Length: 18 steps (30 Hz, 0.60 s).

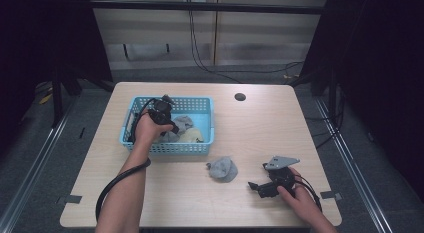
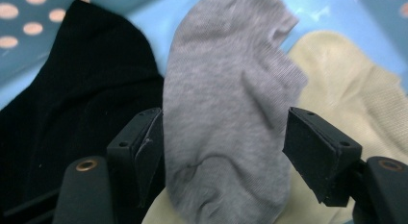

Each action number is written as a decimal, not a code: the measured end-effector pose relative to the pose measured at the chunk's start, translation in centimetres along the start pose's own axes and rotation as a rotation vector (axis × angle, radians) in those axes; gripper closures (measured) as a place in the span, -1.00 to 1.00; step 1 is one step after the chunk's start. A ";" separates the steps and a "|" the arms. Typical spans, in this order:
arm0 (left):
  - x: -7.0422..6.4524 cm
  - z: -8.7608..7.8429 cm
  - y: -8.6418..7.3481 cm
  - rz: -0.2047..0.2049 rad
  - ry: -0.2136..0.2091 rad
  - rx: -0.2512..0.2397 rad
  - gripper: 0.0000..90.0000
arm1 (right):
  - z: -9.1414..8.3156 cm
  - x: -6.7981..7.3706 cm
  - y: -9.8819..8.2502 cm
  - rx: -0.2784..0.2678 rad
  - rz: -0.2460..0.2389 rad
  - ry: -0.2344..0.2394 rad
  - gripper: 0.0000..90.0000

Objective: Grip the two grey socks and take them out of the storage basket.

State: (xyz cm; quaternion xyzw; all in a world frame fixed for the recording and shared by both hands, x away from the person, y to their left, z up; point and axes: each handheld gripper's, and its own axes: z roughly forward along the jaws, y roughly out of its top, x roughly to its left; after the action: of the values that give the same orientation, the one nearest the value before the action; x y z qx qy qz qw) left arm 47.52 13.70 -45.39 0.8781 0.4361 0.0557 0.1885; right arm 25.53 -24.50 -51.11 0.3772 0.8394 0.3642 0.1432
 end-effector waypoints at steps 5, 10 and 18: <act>0.3 0.4 -0.3 -0.006 -0.007 0.048 -0.19 | 0.0 0.0 0.0 0.000 0.001 0.000 -0.78; 0.2 0.7 -0.5 -0.006 -0.031 0.090 0.33 | 0.0 0.0 0.0 0.000 0.000 0.000 -0.77; -0.2 -0.3 0.0 -0.009 -0.027 0.135 0.84 | 0.0 0.0 0.0 0.002 -0.003 0.000 -0.77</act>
State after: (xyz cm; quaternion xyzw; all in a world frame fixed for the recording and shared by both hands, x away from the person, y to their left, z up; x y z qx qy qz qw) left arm 47.32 13.61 -45.14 0.8875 0.4404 0.0132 0.1348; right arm 25.53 -24.52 -51.11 0.3762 0.8402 0.3632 0.1432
